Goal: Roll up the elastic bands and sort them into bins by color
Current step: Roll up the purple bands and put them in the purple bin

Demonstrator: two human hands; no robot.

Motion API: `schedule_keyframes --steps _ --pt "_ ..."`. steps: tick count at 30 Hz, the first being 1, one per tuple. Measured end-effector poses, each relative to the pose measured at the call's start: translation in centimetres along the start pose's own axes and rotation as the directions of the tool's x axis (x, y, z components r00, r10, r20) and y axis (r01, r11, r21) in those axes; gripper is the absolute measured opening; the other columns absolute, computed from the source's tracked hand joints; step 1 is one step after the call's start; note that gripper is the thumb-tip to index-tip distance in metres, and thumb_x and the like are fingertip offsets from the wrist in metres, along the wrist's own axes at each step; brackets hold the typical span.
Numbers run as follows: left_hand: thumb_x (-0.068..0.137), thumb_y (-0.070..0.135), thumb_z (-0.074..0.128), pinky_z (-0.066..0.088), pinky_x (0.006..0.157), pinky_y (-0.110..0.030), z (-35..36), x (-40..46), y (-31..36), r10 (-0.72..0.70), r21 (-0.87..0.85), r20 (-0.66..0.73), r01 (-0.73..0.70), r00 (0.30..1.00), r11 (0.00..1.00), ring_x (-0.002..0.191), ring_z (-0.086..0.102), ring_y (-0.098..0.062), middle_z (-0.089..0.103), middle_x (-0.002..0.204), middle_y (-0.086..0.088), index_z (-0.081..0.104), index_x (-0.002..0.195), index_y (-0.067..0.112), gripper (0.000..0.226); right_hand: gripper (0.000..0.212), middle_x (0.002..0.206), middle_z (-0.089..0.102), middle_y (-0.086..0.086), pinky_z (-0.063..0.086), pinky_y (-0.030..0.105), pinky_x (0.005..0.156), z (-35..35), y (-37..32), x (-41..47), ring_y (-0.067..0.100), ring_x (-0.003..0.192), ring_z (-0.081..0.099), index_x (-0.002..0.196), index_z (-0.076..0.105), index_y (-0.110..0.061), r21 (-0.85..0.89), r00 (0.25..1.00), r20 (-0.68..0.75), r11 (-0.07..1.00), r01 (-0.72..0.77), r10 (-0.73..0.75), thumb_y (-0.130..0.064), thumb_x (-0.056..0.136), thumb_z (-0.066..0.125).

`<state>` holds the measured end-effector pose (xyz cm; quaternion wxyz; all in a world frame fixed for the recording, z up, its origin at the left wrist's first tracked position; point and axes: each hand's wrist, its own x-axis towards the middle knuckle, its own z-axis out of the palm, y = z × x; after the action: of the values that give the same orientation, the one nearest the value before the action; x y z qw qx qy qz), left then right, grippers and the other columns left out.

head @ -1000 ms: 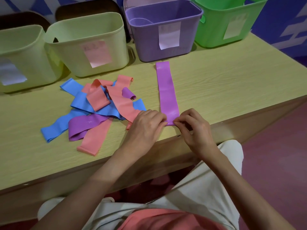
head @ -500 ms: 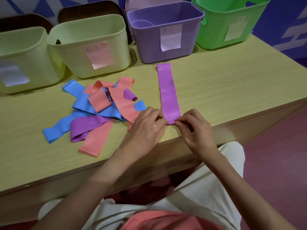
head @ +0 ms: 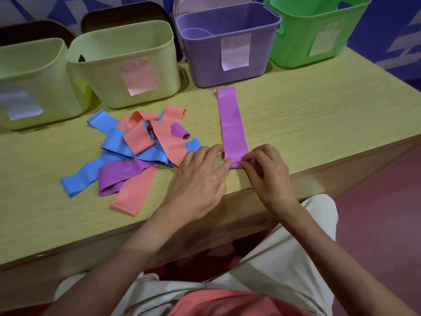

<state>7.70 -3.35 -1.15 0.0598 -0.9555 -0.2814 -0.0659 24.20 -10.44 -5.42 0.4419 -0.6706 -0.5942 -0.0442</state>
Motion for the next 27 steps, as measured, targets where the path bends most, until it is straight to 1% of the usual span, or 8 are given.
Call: schedule_keyframes --steps 6,10,13,16,19,22,25,27 --pt "0.081 0.032 0.032 0.032 0.094 -0.045 -0.3 -0.2 0.7 -0.045 0.038 0.046 0.044 0.998 0.998 0.123 0.041 -0.031 0.037 0.149 -0.011 0.055 0.129 0.016 0.056 0.004 0.08 0.061 0.007 0.046 0.032 0.065 -0.7 0.7 0.3 0.025 0.072 0.059 0.084 0.067 -0.002 0.05 0.996 0.054 0.996 0.069 -0.072 -0.001 0.084 0.071" --pt "0.082 0.035 0.029 0.029 0.102 -0.047 -0.3 0.0 0.6 -0.064 0.037 0.062 0.062 0.996 0.997 0.13 0.036 -0.031 0.028 0.155 -0.009 0.052 0.134 0.019 0.059 0.014 0.085 0.061 0.006 0.05 0.033 0.068 -0.8 1.1 0.4 0.023 0.078 0.06 0.09 0.07 -0.003 0.054 0.991 0.118 0.997 0.058 -0.064 -0.009 0.08 0.077" --pt "0.088 0.036 0.031 0.032 0.102 -0.047 -0.1 0.3 0.6 -0.073 0.008 0.022 0.073 0.997 0.997 0.129 0.037 -0.03 0.03 0.154 -0.009 0.054 0.131 0.019 0.052 0.006 0.084 0.06 0.006 0.046 0.03 0.069 -0.9 1.1 0.9 0.021 0.076 0.058 0.089 0.071 -0.003 0.059 0.989 0.136 0.997 0.053 -0.06 -0.006 0.083 0.073" --pt "0.092 0.036 0.041 0.037 0.096 -0.043 0.4 0.8 0.2 -0.054 -0.056 -0.077 0.05 0.996 0.997 0.12 0.045 -0.029 0.044 0.142 -0.01 0.059 0.122 0.016 0.04 0.006 0.084 0.058 0.006 0.04 0.021 0.07 -1.0 1.2 1.2 0.018 0.076 0.055 0.089 0.072 -0.003 0.059 0.985 0.16 0.997 0.049 -0.058 -0.007 0.084 0.072" --pt "0.086 0.029 0.056 0.037 0.084 -0.037 1.1 1.4 -0.3 -0.049 -0.22 -0.2 0.004 0.979 0.976 0.101 0.051 -0.026 0.056 0.115 -0.005 0.062 0.111 0.013 0.03 0.008 0.085 0.055 0.005 0.035 0.015 0.071 -1.0 1.4 1.3 0.013 0.076 0.049 0.09 0.073 -0.004 0.05 0.986 0.162 0.998 0.033 -0.04 -0.009 0.084 0.072" --pt "0.082 0.022 0.069 0.04 0.078 -0.04 1.4 2.2 -0.4 -0.06 -0.332 -0.206 -0.012 0.977 0.943 0.09 0.049 -0.024 0.058 0.097 -0.002 0.063 0.1 0.011 0.022 0.009 0.085 0.054 0.005 0.036 0.016 0.071 -0.9 1.4 1.6 0.013 0.076 0.05 0.091 0.073 -0.005 0.066 0.987 0.157 0.998 0.019 -0.029 -0.012 0.086 0.07" --pt "0.083 0.019 0.07 0.039 0.073 -0.036 1.3 3.0 -0.3 -0.052 -0.324 -0.2 -0.016 0.978 0.946 0.084 0.048 -0.023 0.058 0.088 -0.002 0.062 0.091 0.01 0.014 0.012 0.084 0.054 0.003 0.041 0.021 0.071 -0.8 1.5 1.6 0.016 0.077 0.052 0.091 0.073 -0.006 0.073 0.987 0.16 0.997 0.004 -0.015 -0.016 0.088 0.068" --pt "0.084 0.014 0.068 0.039 0.071 -0.035 1.2 3.4 -0.2 -0.016 -0.229 -0.189 -0.028 0.982 0.973 0.082 0.049 -0.024 0.058 0.085 -0.004 0.062 0.089 0.009 0.009 0.012 0.085 0.053 0.002 0.044 0.028 0.072 -0.6 1.5 1.7 0.018 0.081 0.052 0.092 0.072 -0.007 0.052 0.984 0.178 0.999 -0.013 0.004 -0.018 0.09 0.066"
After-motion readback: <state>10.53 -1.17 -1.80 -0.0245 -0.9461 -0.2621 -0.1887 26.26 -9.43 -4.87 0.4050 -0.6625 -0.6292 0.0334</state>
